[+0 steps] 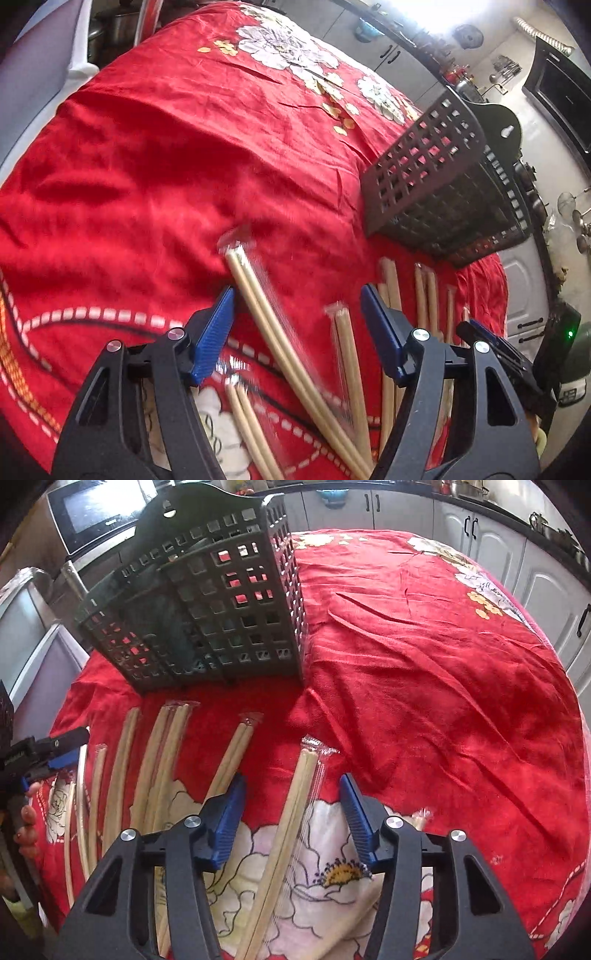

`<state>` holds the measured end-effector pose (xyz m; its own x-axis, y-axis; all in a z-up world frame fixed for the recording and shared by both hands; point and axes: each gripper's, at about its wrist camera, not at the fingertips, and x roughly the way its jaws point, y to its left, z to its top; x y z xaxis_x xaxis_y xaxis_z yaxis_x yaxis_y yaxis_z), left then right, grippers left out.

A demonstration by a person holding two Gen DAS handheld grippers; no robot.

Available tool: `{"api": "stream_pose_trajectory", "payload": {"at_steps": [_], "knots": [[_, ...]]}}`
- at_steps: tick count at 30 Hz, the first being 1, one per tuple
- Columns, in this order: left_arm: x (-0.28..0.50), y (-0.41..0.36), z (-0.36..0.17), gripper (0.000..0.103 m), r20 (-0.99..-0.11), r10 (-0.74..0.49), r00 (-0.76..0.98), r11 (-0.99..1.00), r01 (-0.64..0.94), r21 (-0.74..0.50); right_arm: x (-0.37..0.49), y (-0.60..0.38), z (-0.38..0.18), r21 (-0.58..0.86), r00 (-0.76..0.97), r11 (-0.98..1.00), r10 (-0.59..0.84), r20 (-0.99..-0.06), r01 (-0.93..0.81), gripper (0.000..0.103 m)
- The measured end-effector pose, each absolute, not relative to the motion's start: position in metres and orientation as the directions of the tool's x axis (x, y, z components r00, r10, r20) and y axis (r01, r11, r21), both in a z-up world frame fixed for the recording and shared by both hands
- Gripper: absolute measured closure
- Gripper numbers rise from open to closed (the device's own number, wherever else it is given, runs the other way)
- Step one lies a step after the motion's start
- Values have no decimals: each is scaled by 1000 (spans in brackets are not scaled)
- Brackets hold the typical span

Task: Organize utensils
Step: 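Grasp a wrapped chopstick pair with the left tool while the right tool grasps another, then carry both held chopstick pairs up and lower them into the green basket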

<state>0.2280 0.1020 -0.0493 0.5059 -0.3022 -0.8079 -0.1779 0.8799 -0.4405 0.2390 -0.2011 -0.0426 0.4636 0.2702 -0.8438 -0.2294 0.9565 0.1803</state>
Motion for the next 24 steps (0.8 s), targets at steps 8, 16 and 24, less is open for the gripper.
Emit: {"api": "stream_pose_trajectory", "payload": {"at_steps": [8, 16, 24], "knots": [[256, 106, -48, 72, -836, -224, 501, 911, -197, -362, 257, -205, -45, 199, 436, 958, 272, -858, -207, 82], [267, 117, -45, 98, -836, -212, 506, 918, -190, -348, 262, -214, -32, 278, 443, 936, 348, -826, -218, 91], [234, 97, 26, 100, -706, -268, 656, 927, -25, -374, 247, -216, 22, 350, 530, 881, 472, -704, -319, 92]]}}
